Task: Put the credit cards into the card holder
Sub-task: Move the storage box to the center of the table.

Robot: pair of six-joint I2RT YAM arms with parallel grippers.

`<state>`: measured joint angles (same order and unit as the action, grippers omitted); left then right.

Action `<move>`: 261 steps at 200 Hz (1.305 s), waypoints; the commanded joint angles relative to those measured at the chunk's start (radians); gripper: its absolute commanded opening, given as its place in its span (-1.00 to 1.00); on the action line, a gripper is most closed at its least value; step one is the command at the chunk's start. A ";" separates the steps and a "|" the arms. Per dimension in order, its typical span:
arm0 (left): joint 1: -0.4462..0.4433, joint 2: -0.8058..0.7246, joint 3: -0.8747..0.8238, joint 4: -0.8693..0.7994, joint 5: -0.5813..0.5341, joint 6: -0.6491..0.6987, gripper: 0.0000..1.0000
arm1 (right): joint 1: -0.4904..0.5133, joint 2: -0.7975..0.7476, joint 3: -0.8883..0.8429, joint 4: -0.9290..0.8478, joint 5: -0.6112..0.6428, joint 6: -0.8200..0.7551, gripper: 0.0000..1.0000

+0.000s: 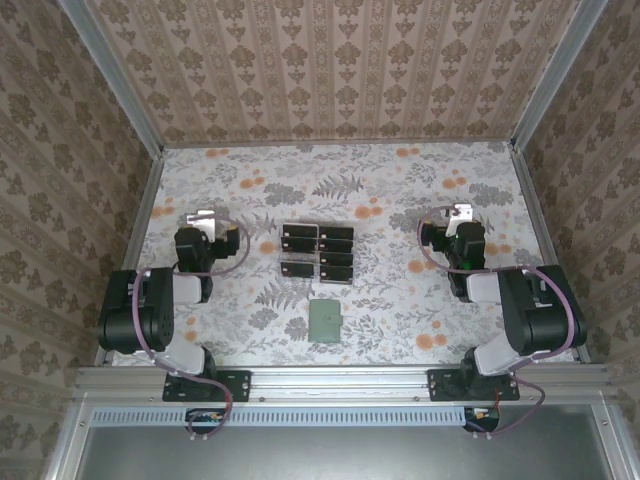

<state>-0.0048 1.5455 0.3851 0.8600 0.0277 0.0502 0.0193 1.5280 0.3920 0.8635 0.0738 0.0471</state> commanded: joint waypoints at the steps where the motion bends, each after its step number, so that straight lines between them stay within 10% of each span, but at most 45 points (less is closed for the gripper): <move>1: 0.003 -0.001 0.018 0.011 0.011 0.008 1.00 | -0.003 0.002 0.016 -0.009 -0.008 -0.013 1.00; 261: 0.003 0.000 0.021 0.005 -0.014 -0.001 1.00 | -0.005 0.001 0.017 -0.009 -0.010 -0.013 1.00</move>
<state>-0.0048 1.5455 0.3851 0.8600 0.0208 0.0498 0.0193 1.5280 0.3923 0.8555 0.0738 0.0471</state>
